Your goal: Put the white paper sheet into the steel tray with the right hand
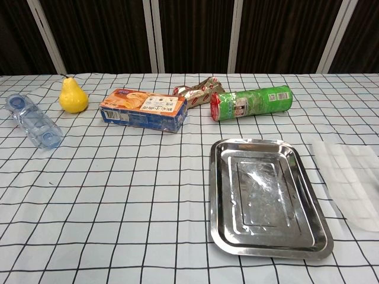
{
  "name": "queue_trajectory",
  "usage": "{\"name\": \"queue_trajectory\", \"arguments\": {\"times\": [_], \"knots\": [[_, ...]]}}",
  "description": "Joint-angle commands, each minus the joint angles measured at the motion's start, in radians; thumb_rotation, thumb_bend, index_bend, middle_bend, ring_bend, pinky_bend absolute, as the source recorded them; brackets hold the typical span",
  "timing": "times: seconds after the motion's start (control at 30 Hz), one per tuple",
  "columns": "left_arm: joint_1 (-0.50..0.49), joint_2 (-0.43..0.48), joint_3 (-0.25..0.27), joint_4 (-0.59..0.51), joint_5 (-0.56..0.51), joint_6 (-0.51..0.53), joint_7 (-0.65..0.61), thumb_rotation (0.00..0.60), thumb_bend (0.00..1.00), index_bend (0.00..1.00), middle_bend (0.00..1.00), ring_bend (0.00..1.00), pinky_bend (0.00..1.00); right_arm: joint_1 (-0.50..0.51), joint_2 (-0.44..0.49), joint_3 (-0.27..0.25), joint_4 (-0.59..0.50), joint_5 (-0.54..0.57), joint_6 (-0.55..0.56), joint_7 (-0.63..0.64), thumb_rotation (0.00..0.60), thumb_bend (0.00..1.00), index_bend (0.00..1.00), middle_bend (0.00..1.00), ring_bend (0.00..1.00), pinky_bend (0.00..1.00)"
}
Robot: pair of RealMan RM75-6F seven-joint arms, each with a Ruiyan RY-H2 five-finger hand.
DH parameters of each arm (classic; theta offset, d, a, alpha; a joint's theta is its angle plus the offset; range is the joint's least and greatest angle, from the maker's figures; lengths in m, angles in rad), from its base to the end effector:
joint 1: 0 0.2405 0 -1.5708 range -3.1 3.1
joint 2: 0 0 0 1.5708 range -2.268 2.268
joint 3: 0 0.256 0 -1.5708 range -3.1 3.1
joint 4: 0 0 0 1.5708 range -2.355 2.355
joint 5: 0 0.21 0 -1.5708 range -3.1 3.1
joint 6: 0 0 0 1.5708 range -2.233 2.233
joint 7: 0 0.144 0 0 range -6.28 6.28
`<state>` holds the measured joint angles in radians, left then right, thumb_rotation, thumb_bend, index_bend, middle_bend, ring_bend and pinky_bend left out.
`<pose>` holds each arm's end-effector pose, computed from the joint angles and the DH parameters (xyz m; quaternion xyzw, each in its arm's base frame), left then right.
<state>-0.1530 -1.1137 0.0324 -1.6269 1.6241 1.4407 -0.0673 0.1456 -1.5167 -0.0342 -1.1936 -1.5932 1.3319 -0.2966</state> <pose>-0.2897 0.1814 0.1359 -0.6524 -0.3985 -0.4078 0.4993 -0.3322 -0.1821 0.0267 0.7353 -0.2964 0.2623 0.5501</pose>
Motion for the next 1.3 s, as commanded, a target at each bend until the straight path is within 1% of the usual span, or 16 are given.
{"name": "queue_trajectory", "arguments": {"times": [0.03,0.2,0.37,0.5,0.63,0.8,0.87,0.97,1.03,1.3], "knots": [[0.0,0.0,0.0,0.0,0.0,0.0,-0.001,0.6,0.0,0.0,0.0,0.0,0.0,0.0,-0.001,-0.004,0.004,-0.008,0.009,0.011,0.6,0.57,0.64,0.18,0.0,0.0],[0.0,0.0,0.0,-0.001,-0.001,-0.001,-0.003,0.6,0.0,0.0,0.0,0.0,0.0,0.001,0.002,-0.006,-0.003,-0.025,0.032,0.031,0.6,0.58,0.64,0.18,0.0,0.0],[0.0,0.0,0.0,-0.001,-0.002,-0.001,-0.003,0.6,0.0,0.0,0.0,0.0,0.0,0.009,0.019,0.006,-0.056,-0.058,0.084,0.067,0.6,0.58,0.64,0.18,0.0,0.0],[-0.001,-0.001,0.0,0.003,0.003,0.001,0.001,0.6,0.0,0.0,0.0,0.0,0.0,0.029,0.041,0.033,-0.137,-0.104,0.147,0.092,0.6,0.58,0.64,0.18,0.0,0.0],[0.0,-0.003,0.001,0.006,0.006,0.003,0.006,0.6,0.0,0.0,0.0,0.0,0.0,0.059,0.067,0.078,-0.25,-0.145,0.196,0.084,0.6,0.58,0.64,0.18,0.0,0.0],[-0.001,-0.004,0.0,0.007,0.004,0.002,0.005,0.6,0.0,0.0,0.0,0.0,0.0,0.088,0.085,0.131,-0.395,-0.142,0.203,0.056,0.6,0.59,0.65,0.19,0.0,0.0],[-0.001,-0.004,0.001,0.008,0.004,0.0,0.005,0.6,0.0,0.0,0.0,0.0,0.0,0.096,0.084,0.14,-0.444,-0.144,0.201,0.043,0.6,0.59,0.65,0.19,0.0,0.0],[-0.002,-0.004,0.001,0.008,0.004,-0.002,0.004,0.6,0.0,0.0,0.0,0.0,0.0,0.099,0.079,0.133,-0.498,-0.14,0.184,0.01,0.6,0.59,0.65,0.19,0.0,0.0],[-0.002,-0.003,0.002,0.008,0.005,-0.002,0.002,0.6,0.0,0.0,0.0,0.0,0.0,0.097,0.073,0.118,-0.508,-0.143,0.172,-0.009,0.6,0.59,0.65,0.19,0.0,0.0],[-0.003,-0.003,0.004,0.011,0.009,-0.001,0.002,0.6,0.0,0.0,0.0,0.0,0.0,0.08,0.023,0.049,-0.477,-0.186,0.171,0.006,0.6,0.59,0.66,0.2,0.0,0.0]]}}
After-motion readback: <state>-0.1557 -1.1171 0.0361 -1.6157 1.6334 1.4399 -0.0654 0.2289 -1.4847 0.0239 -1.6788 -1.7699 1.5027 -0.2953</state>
